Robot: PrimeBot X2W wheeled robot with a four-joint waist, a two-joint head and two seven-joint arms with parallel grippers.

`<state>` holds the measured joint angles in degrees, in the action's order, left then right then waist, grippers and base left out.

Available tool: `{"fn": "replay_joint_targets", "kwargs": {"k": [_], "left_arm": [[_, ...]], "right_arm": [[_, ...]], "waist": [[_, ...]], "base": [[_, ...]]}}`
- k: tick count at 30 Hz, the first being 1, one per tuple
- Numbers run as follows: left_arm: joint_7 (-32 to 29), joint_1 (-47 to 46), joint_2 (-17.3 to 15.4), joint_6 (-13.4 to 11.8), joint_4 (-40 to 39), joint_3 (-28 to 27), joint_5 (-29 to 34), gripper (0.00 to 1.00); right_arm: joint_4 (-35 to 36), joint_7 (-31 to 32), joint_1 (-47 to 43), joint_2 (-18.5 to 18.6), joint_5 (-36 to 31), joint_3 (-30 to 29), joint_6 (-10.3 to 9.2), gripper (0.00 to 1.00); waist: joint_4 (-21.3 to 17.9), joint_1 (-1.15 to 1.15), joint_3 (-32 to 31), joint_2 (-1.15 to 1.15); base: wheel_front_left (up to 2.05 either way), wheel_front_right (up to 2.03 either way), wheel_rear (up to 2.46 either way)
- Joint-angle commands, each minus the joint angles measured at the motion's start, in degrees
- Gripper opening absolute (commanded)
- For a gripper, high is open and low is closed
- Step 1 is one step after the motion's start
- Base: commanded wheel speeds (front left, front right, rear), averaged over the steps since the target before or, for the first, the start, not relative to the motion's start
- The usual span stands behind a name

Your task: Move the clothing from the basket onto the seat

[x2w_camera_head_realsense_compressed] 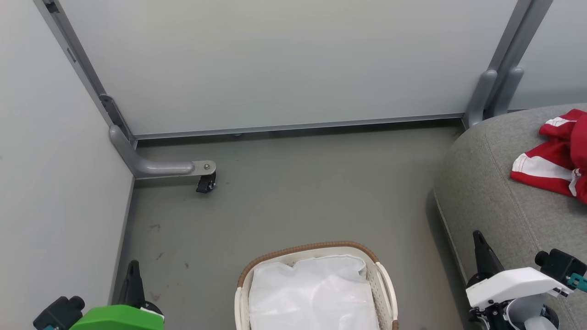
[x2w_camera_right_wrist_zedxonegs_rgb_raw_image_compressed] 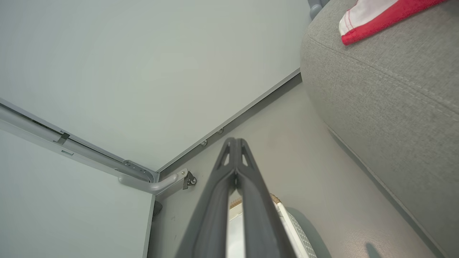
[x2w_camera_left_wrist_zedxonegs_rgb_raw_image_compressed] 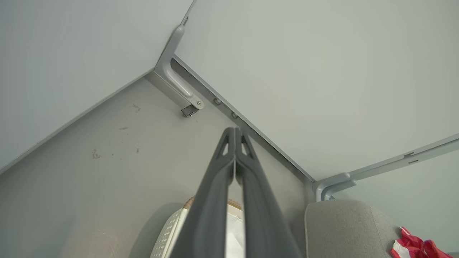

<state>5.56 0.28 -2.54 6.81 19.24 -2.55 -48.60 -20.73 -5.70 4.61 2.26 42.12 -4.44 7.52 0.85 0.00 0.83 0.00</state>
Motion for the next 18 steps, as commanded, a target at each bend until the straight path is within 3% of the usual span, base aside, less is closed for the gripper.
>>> {"fn": "replay_joint_targets", "kwargs": {"k": [1, 18], "left_arm": [[-0.4, -1.8, -0.3, 0.3, -0.9, -0.4, -1.9, 0.00], [-3.5, -3.2, -0.3, 0.4, -2.1, -1.4, -12.9, 0.00]], "right_arm": [[1.1, 0.5, 1.1, 0.4, 2.2, -0.2, -0.01, 0.00], [2.6, 3.7, 1.4, 0.5, 14.9, -0.8, -0.02, 0.00]], "waist": [[0.0, 0.00, 0.0, 0.00], [-0.2, 0.00, -0.1, 0.00]], "base": [[0.00, 0.00, 0.00], [0.00, 0.00, 0.00]]}}
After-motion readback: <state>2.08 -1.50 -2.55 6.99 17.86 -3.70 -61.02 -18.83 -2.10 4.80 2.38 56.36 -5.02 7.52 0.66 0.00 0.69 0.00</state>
